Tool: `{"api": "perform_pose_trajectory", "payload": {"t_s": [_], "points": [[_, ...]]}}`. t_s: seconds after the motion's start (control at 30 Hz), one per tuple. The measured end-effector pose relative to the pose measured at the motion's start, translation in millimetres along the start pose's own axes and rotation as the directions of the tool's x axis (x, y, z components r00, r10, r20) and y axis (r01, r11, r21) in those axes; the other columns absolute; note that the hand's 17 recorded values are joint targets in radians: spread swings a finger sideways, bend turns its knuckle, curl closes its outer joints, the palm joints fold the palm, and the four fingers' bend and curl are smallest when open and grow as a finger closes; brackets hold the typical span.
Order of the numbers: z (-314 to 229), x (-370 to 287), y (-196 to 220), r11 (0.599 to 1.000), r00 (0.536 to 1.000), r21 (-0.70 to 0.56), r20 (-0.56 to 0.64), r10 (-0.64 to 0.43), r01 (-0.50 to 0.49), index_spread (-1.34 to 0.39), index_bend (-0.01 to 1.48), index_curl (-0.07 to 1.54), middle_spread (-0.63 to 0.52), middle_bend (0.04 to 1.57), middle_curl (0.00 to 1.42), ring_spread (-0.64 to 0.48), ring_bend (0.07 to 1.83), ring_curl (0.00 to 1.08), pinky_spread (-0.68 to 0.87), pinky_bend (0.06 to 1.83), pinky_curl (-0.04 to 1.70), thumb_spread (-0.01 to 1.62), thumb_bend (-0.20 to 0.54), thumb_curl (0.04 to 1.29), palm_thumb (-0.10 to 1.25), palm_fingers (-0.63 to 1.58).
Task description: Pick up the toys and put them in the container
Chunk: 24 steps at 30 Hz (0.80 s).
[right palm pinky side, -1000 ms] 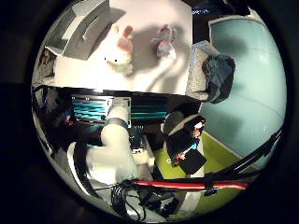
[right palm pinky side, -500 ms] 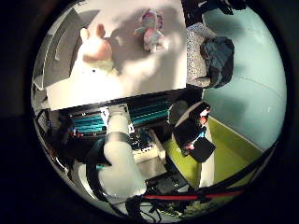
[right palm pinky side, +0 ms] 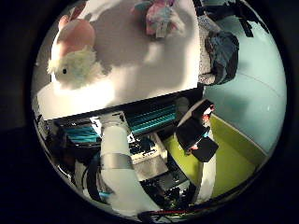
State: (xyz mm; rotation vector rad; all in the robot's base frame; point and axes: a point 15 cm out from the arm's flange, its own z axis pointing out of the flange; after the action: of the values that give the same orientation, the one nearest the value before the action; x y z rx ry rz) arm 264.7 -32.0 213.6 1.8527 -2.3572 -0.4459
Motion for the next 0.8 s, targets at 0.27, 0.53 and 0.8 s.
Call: {"api": "perform_pose_trajectory", "payload": {"t_s": [0.27, 0.53, 0.8], "points": [[17.8, 4.1, -29.1, 1.000, 1.000, 0.025, -0.005, 0.010, -0.010, -0.12, 0.15, 0.25, 0.23, 0.20, 0.33, 0.24, 0.40, 0.26, 0.45, 0.56, 0.31, 1.11, -0.019, 0.31, 0.57, 0.06], [56.2, 13.3, -29.5, 0.995, 0.999, -0.104, -0.048, 0.004, -0.009, -0.14, 0.16, 0.26, 0.20, 0.19, 0.32, 0.24, 0.38, 0.25, 0.44, 0.56, 0.30, 1.10, -0.021, 0.32, 0.58, 0.03], [67.2, 21.9, -30.0, 0.990, 0.993, -0.144, -0.115, -0.009, -0.008, -0.19, 0.21, 0.31, 0.13, 0.21, 0.32, 0.23, 0.30, 0.23, 0.44, 0.46, 0.27, 1.09, -0.012, 0.33, 0.65, 0.13]]}}
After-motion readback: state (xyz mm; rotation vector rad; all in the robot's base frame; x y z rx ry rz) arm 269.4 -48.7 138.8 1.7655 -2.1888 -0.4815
